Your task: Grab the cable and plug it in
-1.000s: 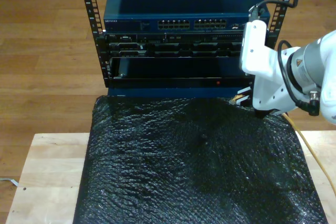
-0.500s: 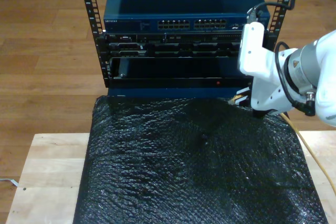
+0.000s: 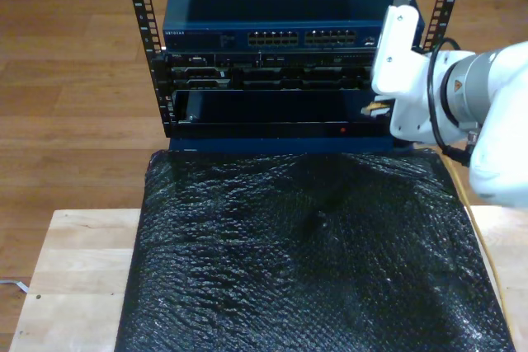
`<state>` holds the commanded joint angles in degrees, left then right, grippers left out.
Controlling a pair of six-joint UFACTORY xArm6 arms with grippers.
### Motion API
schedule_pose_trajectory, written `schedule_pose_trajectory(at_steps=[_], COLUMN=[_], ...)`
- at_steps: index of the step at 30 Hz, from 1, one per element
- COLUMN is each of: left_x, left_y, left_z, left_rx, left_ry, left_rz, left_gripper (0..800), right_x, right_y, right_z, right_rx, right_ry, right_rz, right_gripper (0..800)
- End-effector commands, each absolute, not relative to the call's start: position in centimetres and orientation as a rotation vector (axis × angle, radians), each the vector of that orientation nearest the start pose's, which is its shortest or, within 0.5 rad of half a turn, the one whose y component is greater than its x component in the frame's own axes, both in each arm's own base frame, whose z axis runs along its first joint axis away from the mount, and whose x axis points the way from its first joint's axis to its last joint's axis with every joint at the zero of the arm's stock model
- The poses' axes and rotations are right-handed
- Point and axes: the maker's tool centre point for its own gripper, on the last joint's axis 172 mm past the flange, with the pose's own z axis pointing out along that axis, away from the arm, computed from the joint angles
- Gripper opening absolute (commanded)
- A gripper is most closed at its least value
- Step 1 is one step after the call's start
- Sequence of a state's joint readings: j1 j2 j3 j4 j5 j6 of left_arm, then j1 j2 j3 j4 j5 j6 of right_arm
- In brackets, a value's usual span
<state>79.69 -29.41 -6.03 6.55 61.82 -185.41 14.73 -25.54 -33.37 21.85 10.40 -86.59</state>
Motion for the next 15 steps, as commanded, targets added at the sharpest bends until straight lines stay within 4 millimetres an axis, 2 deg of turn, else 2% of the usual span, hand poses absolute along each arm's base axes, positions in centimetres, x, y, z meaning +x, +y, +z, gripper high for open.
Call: schedule_pose_trajectory(at_steps=[3,6,8,11,13,15], left_x=[-0.1,-0.1,-0.1,-0.1,-0.1,-0.1], left_y=[12.0,12.0,12.0,12.0,12.0,12.0], left_z=[3.3,3.3,3.3,3.3,3.3,3.3], left_rx=[-2.291,-2.291,-2.291,-2.291,-2.291,-2.291], left_ry=[2.699,2.699,2.699,2.699,2.699,2.699], left_rz=[-0.376,-0.376,-0.376,-0.376,-0.376,-0.376], left_gripper=[800,800,800,800,800,800], right_x=[50.5,50.3,50.8,51.5,51.0,51.2], right_y=[12.7,14.4,14.5,16.2,17.8,17.8], right_z=[30.0,29.2,28.3,27.3,26.2,25.8], right_rx=[-2.380,-2.306,-2.301,-2.259,-2.218,-2.222], right_ry=[-2.137,-2.263,-2.299,-2.349,-2.379,-2.383], right_rz=[-1.354,-1.340,-1.338,-1.397,-1.416,-1.456], right_gripper=[0,0,0,0,0,0])
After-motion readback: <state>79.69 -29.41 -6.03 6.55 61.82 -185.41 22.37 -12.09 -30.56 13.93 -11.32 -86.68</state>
